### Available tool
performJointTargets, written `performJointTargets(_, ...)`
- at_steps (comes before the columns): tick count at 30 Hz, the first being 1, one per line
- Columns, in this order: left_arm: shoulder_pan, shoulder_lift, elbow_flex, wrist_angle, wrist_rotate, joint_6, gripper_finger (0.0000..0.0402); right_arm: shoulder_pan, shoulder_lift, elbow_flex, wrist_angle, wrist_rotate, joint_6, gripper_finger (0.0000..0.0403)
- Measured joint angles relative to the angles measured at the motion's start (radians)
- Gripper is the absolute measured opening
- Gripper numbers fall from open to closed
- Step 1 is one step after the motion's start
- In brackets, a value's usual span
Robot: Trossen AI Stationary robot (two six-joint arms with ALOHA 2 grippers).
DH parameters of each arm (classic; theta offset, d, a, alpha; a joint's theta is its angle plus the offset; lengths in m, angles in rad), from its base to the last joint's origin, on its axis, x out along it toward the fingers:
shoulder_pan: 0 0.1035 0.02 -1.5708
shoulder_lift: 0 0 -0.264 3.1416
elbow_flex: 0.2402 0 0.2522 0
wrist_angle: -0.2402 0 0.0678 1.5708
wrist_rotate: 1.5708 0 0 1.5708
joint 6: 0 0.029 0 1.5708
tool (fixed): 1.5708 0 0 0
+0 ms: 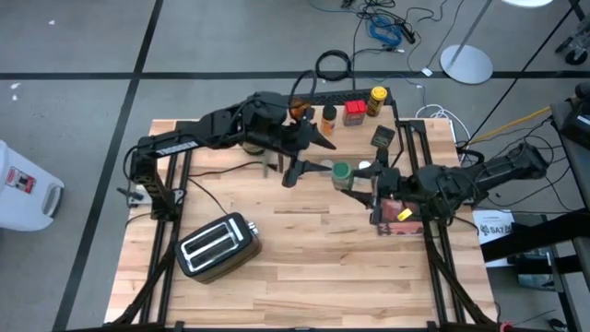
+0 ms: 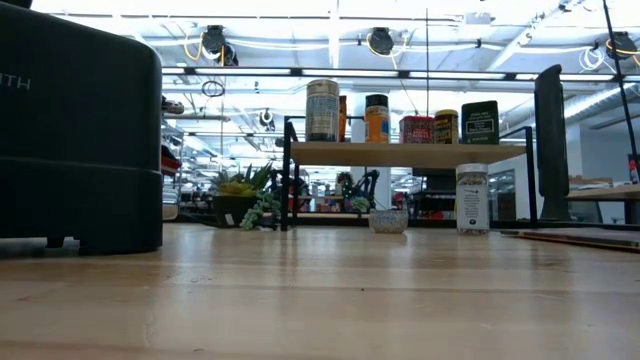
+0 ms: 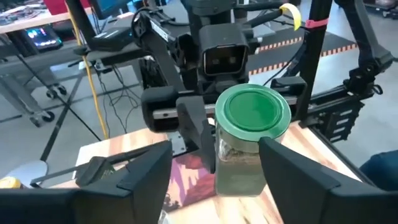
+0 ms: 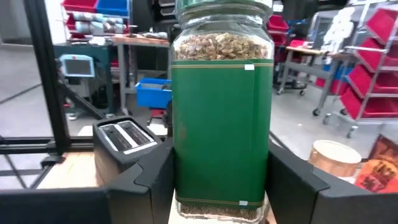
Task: Shelf spices
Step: Put the green seasoning bottle on the shelf
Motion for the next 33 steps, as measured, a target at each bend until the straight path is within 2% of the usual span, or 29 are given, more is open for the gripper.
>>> performJointTargets(5, 0.005, 0.001, 0.0, 0.0, 0.001, -0.003, 0.0303, -0.055, 0.0, 0.0, 0.004, -0.081, 0.023, 0.0189)
performJointTargets(9, 0.008, 0.003, 0.0, -0.002, 0.001, -0.024, 0.0329, -0.076, 0.0, 0.0, 0.01, -0.08, 0.025, 0.0189)
performJointTargets(13, 0.012, 0.003, 0.0, -0.01, 0.003, -0.027, 0.0332, -0.094, 0.0, 0.0, 0.023, -0.127, 0.032, 0.0189)
performJointTargets(33, 0.008, 0.053, -0.001, 0.048, -0.001, -0.053, 0.0323, -0.135, 0.06, 0.002, 0.075, -0.172, 0.032, 0.0189)
